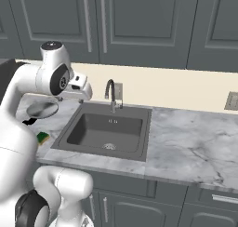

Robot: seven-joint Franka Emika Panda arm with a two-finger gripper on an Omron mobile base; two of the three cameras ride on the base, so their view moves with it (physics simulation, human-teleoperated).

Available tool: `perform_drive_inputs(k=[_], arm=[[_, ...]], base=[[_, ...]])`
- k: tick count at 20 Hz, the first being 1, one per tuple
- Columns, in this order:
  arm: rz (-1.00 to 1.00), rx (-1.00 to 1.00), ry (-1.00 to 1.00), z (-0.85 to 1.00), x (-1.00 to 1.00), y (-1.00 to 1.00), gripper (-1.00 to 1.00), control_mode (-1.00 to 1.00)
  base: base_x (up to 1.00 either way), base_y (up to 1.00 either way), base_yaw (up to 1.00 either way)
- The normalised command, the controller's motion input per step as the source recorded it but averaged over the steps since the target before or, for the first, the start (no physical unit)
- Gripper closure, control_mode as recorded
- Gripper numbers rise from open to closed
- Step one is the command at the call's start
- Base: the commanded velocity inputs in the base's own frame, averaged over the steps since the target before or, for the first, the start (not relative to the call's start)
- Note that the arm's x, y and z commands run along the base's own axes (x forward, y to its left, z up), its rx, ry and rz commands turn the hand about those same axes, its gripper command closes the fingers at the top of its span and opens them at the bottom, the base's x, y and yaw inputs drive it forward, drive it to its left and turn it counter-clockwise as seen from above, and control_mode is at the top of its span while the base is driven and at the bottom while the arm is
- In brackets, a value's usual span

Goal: Pick the pan and sponge and place them into the sink. Then turn on the water.

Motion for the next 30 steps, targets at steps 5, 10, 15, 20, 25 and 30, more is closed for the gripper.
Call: perform_drive_inputs(k=[5, 10, 15, 20, 25, 30], arm=[[0.0, 0.0, 0.0, 0.0, -0.07, 0.19, -1.0, -1.0], [0.0, 0.0, 0.0, -0.01, -0.06, 0.24, -1.0, -1.0], [0.0, 0.0, 0.0, -0.05, -0.03, 0.28, -1.0, -1.0], [0.0, 0.0, 0.0, -0.04, -0.09, 0.24, -1.0, -1.0], [0.0, 0.0, 0.0, -0.1, -0.05, 0.31, -1.0, -1.0], [0.02, 0.04, 0.0, -0.16, 0.0, 0.29, -1.0, -1.0]], base=[[0.0, 0.0, 0.0], [0.0, 0.0, 0.0], [0.0, 0.0, 0.0], [0.0, 0.0, 0.0], [0.0, 0.0, 0.0], [0.0, 0.0, 0.0]])
